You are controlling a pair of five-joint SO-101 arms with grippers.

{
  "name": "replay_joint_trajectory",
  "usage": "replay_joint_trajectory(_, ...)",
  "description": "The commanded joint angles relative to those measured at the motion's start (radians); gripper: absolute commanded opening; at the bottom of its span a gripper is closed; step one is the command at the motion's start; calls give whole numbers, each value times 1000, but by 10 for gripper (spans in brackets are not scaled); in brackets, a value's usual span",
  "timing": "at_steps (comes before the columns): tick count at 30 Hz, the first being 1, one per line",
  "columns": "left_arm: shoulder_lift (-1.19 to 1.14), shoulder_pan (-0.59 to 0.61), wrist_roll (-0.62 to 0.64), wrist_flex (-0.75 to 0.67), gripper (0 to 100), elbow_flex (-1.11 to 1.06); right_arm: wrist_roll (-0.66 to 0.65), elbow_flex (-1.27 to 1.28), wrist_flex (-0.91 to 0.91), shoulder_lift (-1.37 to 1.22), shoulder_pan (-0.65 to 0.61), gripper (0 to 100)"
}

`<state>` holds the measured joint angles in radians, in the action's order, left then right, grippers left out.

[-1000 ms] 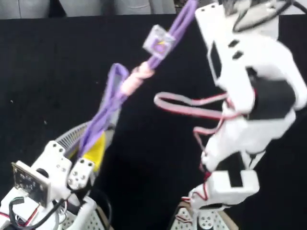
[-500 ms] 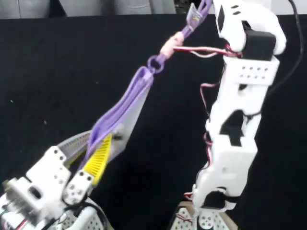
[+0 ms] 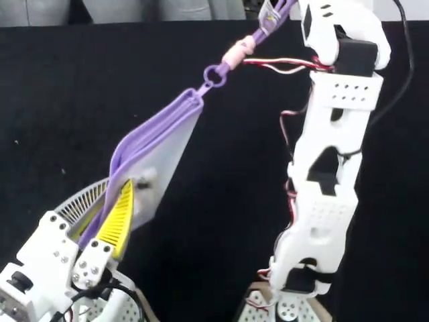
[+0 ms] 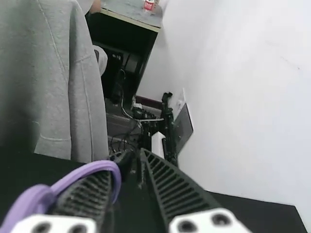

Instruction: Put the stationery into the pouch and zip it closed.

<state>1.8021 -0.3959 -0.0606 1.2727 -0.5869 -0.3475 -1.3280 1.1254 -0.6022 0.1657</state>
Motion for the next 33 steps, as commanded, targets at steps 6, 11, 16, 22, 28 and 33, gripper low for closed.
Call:
replay_joint_trajectory(6, 21, 39, -72, -226, 316, -453, -3, -19, 123, 119, -21, 11)
replay_joint_trajectory(11, 21, 62, -81, -301, 315, -567, -18, -1, 132, 113, -86, 11)
replay_joint_trajectory(16, 21, 252, -74, -367, 314, -570, -120, 10, 184, 96, -180, 11)
replay_joint_trajectory(22, 21, 401, -72, -313, 314, -496, -215, 5, 290, 99, -316, 11)
replay_joint_trajectory(28, 21, 401, -71, -117, 314, -380, -227, -48, 422, 117, -456, 11)
replay_joint_trajectory(33, 21, 410, -72, -11, 314, -398, -227, -96, 583, 113, -563, 13)
